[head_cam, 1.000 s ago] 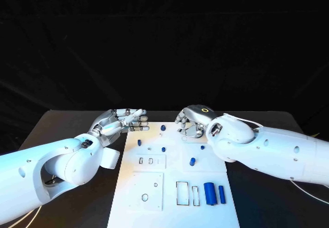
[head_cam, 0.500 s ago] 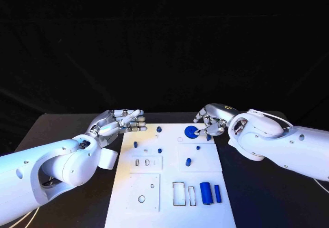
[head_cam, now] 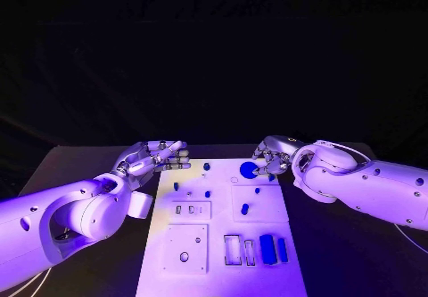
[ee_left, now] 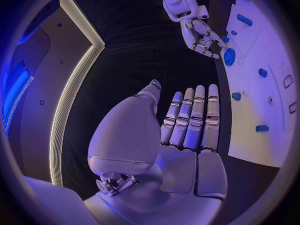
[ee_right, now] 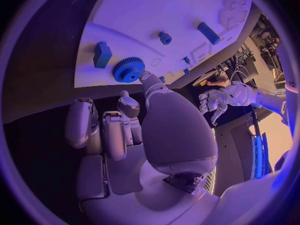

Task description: Assemble the parts on the task board

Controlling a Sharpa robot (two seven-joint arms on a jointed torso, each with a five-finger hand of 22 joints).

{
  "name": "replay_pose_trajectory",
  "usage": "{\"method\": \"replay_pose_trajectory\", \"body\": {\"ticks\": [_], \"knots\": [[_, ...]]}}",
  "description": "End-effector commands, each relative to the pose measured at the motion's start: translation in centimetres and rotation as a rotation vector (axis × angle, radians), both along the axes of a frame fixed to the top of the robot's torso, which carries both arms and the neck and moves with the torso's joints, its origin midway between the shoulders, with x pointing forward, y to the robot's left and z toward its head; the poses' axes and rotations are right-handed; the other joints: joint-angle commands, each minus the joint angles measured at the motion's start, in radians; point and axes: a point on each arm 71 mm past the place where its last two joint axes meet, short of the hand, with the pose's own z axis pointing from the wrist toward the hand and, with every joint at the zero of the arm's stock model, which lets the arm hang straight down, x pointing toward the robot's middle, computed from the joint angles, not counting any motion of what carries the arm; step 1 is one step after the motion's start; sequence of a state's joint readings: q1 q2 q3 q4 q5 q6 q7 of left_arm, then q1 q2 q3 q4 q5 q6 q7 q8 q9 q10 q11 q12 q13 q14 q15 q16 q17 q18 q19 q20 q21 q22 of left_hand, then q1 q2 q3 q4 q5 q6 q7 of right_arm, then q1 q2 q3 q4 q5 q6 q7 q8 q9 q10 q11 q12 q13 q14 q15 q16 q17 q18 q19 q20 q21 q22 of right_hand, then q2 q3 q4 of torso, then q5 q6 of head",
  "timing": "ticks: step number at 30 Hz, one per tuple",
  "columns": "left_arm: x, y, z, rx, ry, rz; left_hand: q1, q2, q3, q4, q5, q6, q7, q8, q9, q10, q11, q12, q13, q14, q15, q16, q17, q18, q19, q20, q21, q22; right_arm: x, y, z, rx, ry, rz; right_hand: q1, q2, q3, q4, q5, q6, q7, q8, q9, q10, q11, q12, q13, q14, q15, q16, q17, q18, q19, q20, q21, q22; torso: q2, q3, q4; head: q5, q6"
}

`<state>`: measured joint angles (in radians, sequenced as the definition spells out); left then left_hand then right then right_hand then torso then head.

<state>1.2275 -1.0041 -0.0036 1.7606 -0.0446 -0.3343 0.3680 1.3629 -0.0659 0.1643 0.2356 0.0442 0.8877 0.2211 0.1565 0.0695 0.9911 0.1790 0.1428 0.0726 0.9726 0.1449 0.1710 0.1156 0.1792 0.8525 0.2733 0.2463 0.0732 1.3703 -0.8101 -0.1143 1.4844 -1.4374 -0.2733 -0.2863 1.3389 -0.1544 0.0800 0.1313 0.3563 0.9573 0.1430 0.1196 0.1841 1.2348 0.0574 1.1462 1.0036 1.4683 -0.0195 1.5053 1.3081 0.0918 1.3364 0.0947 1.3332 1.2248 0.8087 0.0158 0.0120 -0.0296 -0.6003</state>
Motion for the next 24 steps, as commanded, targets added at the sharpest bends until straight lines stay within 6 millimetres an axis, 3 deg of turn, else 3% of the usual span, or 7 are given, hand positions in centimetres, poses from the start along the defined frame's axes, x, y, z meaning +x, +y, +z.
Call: {"method": "replay_pose_trajectory", "body": {"ticks": [1,24], "knots": [[-0.1,-0.3,0.1,-0.012,-0.003,-0.022,0.011,0.001,-0.005,-0.001,0.005,0.001,0.013,-0.005,-0.001,0.003,0.006,-0.003,-0.001,-0.001,0.006,-0.007,-0.001,0.005,0.006,0.004,-0.004,-0.001,0.3,0.2,-0.5,-0.016,0.025,0.001,0.012,-0.002,-0.002,0.003,0.006,-0.007,0.002,0.006,0.002,0.007,0.002,0.008,0.005,0.076,0.007,0.005,0.135,-0.013,0.009,0.002,0.004,0.002,0.000,0.0003,0.0002,0.000,-0.003],[0.0,-0.2,0.1,-0.010,0.001,-0.022,0.013,0.003,-0.006,-0.002,0.005,0.002,0.013,-0.005,-0.001,0.004,0.006,-0.005,-0.001,0.000,0.006,-0.008,-0.001,0.005,0.006,0.005,-0.004,-0.001,1.0,1.3,-1.5,-0.033,0.052,0.007,0.019,0.006,-0.008,0.019,0.015,-0.008,0.003,0.014,0.006,0.013,0.004,0.034,0.035,0.077,0.009,0.010,0.144,-0.013,0.009,0.004,0.004,0.006,0.000,0.0008,-0.0005,0.003,-0.009]]}}
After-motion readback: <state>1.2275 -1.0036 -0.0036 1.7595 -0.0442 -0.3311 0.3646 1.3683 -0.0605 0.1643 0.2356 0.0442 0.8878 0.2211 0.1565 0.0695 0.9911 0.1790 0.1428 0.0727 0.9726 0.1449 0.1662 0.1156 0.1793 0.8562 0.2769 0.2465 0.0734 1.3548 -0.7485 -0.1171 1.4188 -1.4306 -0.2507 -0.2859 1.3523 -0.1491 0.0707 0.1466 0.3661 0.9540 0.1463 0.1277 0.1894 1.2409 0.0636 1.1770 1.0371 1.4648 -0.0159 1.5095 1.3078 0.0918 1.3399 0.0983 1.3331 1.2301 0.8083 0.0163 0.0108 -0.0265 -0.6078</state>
